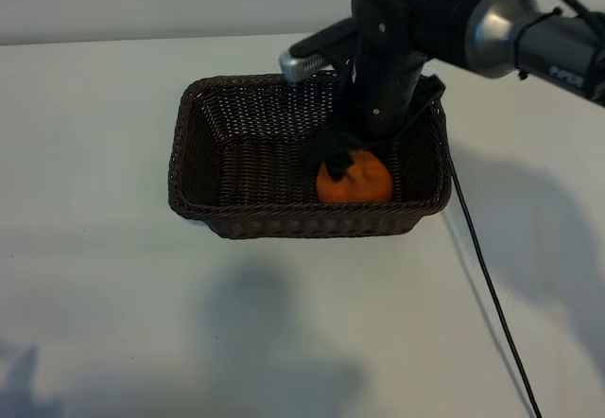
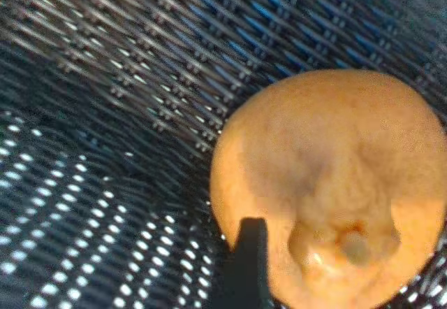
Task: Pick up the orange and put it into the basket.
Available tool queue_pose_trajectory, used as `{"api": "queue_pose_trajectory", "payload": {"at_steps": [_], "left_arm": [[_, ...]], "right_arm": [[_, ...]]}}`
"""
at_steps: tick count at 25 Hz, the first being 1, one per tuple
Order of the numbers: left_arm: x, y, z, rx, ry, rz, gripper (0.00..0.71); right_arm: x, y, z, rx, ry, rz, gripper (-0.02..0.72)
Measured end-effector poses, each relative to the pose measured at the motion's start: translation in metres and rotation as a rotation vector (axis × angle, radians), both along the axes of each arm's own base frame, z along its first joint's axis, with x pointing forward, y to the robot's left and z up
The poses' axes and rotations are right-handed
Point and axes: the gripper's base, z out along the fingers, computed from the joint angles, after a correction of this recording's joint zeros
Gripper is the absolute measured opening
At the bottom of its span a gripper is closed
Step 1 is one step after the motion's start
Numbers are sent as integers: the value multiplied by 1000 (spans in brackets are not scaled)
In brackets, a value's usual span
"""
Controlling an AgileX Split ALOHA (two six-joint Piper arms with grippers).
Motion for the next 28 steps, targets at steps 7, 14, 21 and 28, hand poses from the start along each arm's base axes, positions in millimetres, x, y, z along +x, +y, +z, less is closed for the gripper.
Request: {"api": "queue_pose_trajectory", "payload": {"at_steps": [7, 14, 21, 28], "left_arm": [[0, 0, 0, 0, 0, 0, 592], [0, 0, 0, 1, 0, -1, 592], [0, 0, 0, 2, 0, -2, 592], [0, 0, 0, 2, 0, -2, 592]], "right_arm": [[1, -1, 58, 30, -96, 2, 646], [24, -51, 73, -26, -113, -117, 618], [49, -171, 72, -76, -85, -351, 602], [46, -263, 72, -86, -70, -541, 600]]}}
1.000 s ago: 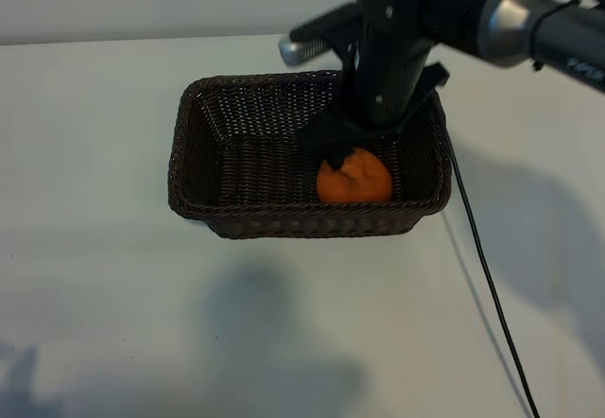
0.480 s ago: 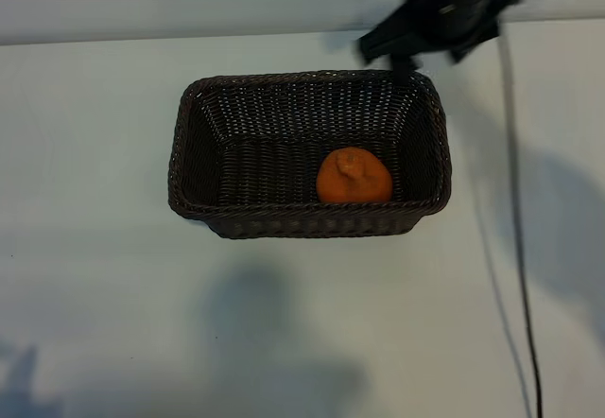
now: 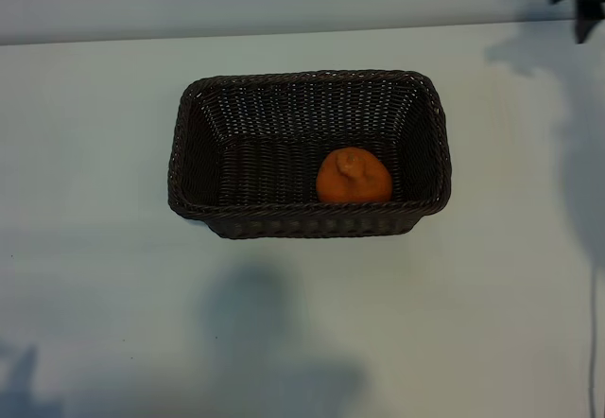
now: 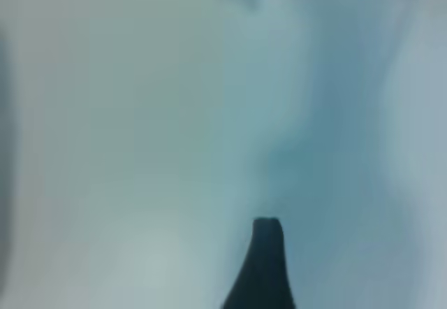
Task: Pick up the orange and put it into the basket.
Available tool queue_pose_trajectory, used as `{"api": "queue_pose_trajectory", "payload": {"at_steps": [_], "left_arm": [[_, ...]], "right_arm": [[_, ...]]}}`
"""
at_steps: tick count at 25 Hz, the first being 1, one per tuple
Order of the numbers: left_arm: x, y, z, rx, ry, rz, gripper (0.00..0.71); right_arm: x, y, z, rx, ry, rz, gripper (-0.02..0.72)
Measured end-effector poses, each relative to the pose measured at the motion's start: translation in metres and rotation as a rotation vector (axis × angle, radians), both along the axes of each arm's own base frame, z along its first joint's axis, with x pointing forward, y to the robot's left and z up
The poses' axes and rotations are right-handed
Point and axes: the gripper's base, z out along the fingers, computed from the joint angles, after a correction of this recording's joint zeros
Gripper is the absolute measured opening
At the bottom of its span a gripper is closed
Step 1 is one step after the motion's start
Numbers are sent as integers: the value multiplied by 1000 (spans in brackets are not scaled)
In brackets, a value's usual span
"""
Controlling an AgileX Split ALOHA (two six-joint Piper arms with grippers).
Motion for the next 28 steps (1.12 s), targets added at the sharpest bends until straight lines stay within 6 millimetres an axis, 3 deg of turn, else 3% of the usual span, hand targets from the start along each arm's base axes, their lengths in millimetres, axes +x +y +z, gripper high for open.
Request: {"api": "queue_pose_trajectory", "payload": {"at_steps": [3, 10, 13, 17, 21, 26, 28], "left_arm": [[0, 0, 0, 0, 0, 0, 592], [0, 0, 0, 0, 0, 0, 592], [0, 0, 0, 0, 0, 0, 592], [0, 0, 0, 0, 0, 0, 592], [0, 0, 0, 0, 0, 0, 592], [0, 0, 0, 0, 0, 0, 592], [0, 0, 0, -3, 0, 2, 592]], "right_arm": [[-2, -10, 0, -1, 3, -7, 600], [-4, -11, 0, -10, 21, 16, 598], [-8, -11, 12, -14, -2, 18, 598], [-26, -10, 52, -28, -97, 12, 598], [-60, -6, 106, -47, -225, 6, 598], [-127, 4, 173, -78, -417, 4, 597], [-160, 9, 187, -86, -466, 4, 597]]}}
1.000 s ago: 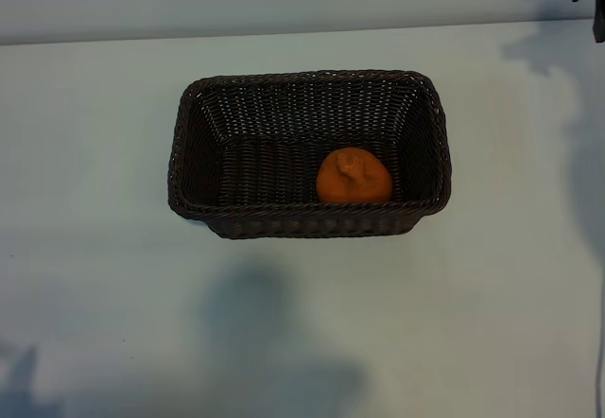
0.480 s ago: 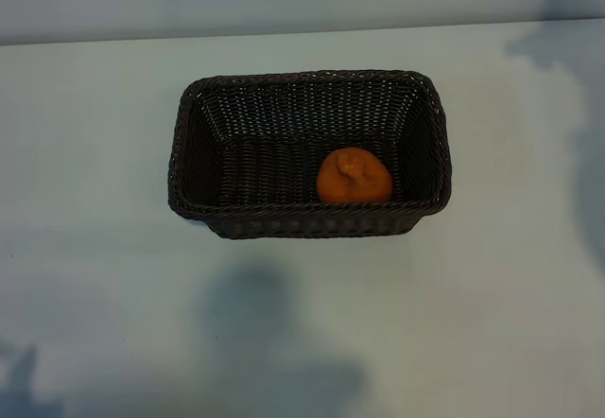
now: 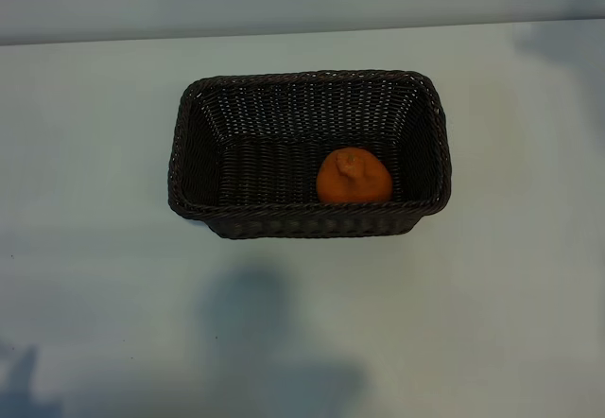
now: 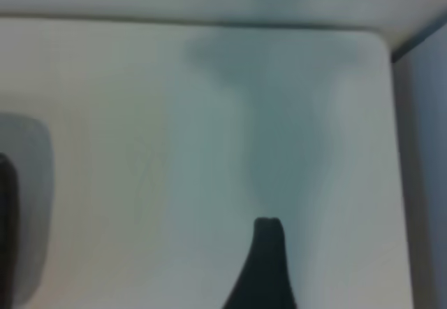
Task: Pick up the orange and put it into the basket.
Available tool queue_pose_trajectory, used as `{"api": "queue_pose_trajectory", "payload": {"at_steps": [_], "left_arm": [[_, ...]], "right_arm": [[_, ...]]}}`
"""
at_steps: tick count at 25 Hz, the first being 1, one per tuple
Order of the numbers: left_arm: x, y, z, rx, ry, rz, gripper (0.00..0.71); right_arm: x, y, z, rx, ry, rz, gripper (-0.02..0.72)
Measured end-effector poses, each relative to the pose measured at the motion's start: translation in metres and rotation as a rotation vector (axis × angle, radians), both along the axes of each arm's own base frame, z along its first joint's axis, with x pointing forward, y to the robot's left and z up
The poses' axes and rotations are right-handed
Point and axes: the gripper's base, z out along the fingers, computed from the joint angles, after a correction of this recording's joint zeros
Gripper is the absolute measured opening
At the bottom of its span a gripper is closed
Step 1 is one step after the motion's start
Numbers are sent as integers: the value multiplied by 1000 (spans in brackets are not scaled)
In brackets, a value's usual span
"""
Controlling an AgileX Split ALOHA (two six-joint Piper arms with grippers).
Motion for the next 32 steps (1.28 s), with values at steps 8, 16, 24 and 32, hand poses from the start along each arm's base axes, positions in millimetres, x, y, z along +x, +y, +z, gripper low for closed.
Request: {"api": "queue_pose_trajectory", "payload": {"at_steps": [8, 16, 24, 32], "left_arm": [[0, 0, 0, 0, 0, 0, 592], [0, 0, 0, 1, 0, -1, 592], [0, 0, 0, 1, 0, -1, 592], [0, 0, 0, 1, 0, -1, 592]], "right_arm": [[-164, 24, 34, -55, -281, -11, 597], [-295, 34, 7, -110, -536, -132, 596], [-330, 41, -60, -83, -593, -128, 596], [-303, 47, -138, 12, -506, -56, 596]]}}
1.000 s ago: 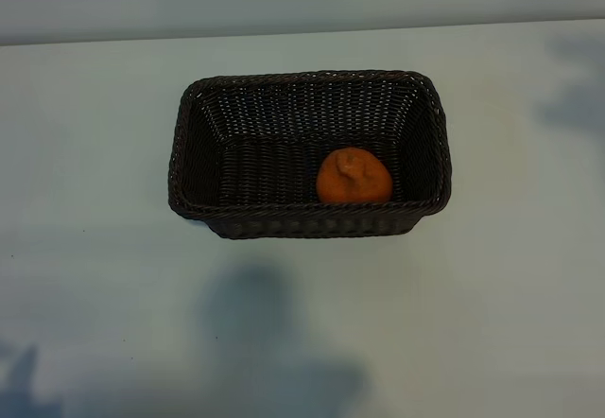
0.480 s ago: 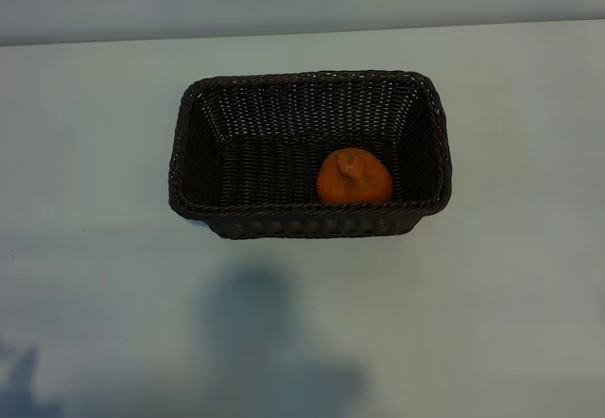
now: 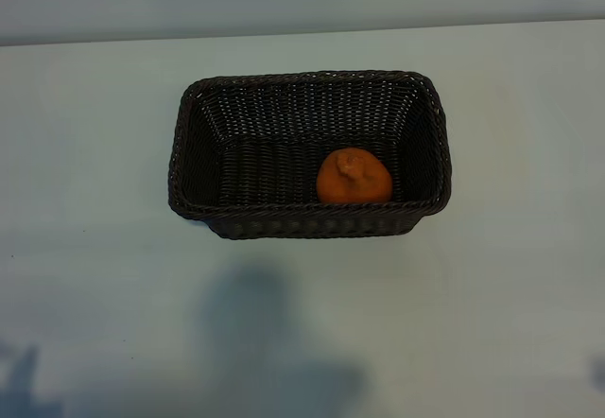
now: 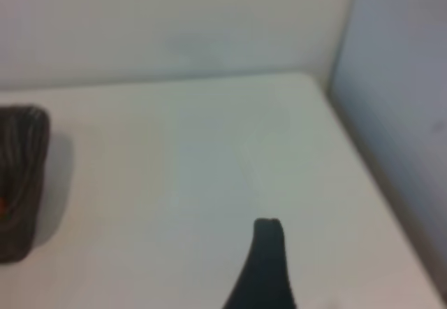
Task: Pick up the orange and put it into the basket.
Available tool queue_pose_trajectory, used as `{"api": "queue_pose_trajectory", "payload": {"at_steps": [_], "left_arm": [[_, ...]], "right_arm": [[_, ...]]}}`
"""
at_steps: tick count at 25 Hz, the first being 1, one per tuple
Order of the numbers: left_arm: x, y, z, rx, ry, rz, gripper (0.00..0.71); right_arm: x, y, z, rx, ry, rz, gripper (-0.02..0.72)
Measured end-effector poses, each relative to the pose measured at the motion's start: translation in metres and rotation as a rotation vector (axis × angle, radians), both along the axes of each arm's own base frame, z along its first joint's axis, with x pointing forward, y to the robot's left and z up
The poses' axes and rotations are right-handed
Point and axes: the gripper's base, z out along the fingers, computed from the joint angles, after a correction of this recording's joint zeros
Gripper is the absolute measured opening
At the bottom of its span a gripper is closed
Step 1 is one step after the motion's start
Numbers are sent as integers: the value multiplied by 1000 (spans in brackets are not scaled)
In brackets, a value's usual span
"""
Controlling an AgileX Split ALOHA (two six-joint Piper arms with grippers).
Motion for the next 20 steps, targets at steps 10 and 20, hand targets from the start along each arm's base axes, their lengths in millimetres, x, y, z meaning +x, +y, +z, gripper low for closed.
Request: {"api": "queue_pose_trajectory", "payload": {"at_steps": [10, 20], "left_arm": [[0, 0, 0, 1, 0, -1, 592], [0, 0, 0, 2, 0, -1, 592]], "right_arm": [[26, 0, -44, -26, 171, 68, 596], [32, 3, -53, 1, 177, 102, 595]]}}
